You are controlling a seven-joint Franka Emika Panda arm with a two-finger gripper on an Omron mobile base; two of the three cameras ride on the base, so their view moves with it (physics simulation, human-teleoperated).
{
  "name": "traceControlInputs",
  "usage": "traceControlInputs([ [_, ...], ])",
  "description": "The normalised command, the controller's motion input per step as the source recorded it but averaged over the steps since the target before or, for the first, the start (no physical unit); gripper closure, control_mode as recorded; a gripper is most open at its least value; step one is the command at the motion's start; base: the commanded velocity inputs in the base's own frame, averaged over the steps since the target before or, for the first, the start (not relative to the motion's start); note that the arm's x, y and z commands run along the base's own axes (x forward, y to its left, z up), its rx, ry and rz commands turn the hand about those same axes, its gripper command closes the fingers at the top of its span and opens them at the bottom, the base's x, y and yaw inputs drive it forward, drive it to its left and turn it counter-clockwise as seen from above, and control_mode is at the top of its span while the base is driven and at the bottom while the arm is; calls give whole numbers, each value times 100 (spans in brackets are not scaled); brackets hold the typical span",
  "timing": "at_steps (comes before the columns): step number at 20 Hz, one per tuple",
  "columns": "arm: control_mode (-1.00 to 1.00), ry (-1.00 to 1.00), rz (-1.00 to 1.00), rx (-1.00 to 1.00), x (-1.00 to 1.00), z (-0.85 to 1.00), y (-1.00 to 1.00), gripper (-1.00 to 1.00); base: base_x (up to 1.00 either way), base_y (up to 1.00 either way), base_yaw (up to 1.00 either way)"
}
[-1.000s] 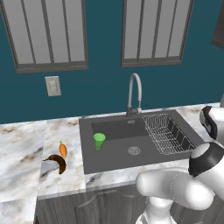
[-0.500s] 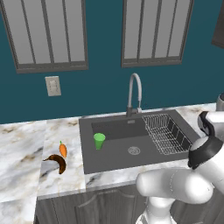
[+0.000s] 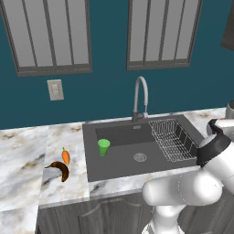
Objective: Remove the carrot and banana from the sink. Then move the bowl and cup from the counter to the sink for washing.
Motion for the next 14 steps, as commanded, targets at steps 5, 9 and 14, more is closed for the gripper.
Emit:
traceControlInputs([
  [5, -100, 1, 0, 0, 16, -8, -11, -100, 0, 0, 0],
  [9, -100, 0, 0, 0, 16, -7, -10, -100, 0, 0, 0],
  [14, -100, 0, 1, 0, 13, -7, -15, -100, 0, 0, 0],
])
